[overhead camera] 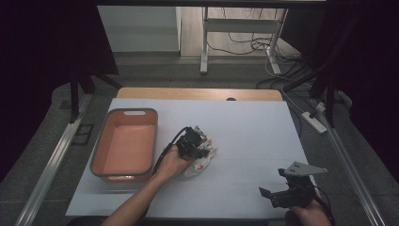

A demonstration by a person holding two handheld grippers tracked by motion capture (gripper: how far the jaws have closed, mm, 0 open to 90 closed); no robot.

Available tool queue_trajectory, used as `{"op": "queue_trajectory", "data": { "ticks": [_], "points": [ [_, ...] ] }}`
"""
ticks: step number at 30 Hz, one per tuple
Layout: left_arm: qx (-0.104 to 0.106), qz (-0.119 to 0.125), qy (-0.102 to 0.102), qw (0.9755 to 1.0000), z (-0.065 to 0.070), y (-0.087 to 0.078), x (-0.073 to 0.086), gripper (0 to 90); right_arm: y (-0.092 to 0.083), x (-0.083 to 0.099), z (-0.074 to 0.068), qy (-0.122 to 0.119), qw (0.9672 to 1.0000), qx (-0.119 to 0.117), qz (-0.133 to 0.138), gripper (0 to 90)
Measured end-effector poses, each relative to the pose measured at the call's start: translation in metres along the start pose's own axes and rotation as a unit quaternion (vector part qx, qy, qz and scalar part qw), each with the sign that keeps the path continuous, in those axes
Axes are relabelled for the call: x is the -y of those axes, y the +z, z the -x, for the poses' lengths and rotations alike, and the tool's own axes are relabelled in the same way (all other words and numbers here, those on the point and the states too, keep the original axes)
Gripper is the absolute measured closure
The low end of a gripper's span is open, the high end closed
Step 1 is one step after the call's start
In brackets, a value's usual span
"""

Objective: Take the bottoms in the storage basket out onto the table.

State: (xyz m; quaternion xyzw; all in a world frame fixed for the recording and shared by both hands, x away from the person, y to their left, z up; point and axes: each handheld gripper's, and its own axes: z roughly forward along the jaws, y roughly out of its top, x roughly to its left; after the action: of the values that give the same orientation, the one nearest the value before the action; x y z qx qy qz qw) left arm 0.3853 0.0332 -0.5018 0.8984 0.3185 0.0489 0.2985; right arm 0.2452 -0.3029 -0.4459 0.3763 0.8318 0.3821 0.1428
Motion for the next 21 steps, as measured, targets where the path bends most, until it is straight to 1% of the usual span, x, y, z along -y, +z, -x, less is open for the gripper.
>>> {"op": "queue_trajectory", "data": {
  "ticks": [1,2,3,4,8,11,13,14,18,19,20,21],
  "points": [
    [-0.002,-0.006,0.005,1.0000,0.000,0.002,0.001,64.5,0.000,0.000,0.000,0.000,1.0000,0.000,0.000,1.8],
    [-0.004,-0.007,0.004,1.0000,0.001,0.004,0.001,64.1,0.000,0.000,0.000,0.000,1.0000,0.000,0.000,1.8],
    [-0.008,-0.014,0.011,0.9998,0.000,0.006,0.003,63.3,0.000,0.000,0.000,0.000,1.0000,0.000,0.000,1.8],
    [-0.008,-0.014,0.011,0.9998,0.000,0.006,0.003,62.9,0.000,0.000,0.000,0.000,1.0000,0.000,0.000,1.8],
    [-0.007,-0.015,0.005,0.9999,0.000,0.009,0.005,61.2,0.000,0.000,0.000,0.000,1.0000,0.000,0.000,1.8],
    [-0.001,-0.008,-0.004,1.0000,-0.003,0.011,0.008,59.0,0.000,0.000,0.000,-0.001,1.0000,0.000,0.000,1.8],
    [0.005,-0.003,-0.013,0.9999,-0.006,0.012,0.010,57.0,0.000,0.000,-0.001,-0.003,1.0000,0.000,-0.001,1.8],
    [0.008,0.001,-0.021,0.9997,-0.008,0.013,0.011,54.5,0.000,0.000,-0.001,-0.004,1.0000,0.000,-0.001,1.9],
    [0.007,0.002,-0.020,0.9998,-0.009,0.013,0.012,50.9,0.000,0.000,0.000,-0.002,1.0000,-0.001,0.000,1.8],
    [0.006,0.003,-0.020,0.9998,-0.008,0.013,0.012,47.6,0.000,0.000,0.001,0.001,1.0000,-0.002,0.003,1.8],
    [0.005,0.004,-0.022,0.9997,-0.008,0.013,0.011,47.6,0.000,0.000,0.001,0.001,1.0000,-0.002,0.003,1.8],
    [0.005,0.004,-0.021,0.9998,-0.008,0.013,0.011,43.8,-0.001,0.000,0.001,0.003,1.0000,-0.003,0.004,1.8]
  ]
}}
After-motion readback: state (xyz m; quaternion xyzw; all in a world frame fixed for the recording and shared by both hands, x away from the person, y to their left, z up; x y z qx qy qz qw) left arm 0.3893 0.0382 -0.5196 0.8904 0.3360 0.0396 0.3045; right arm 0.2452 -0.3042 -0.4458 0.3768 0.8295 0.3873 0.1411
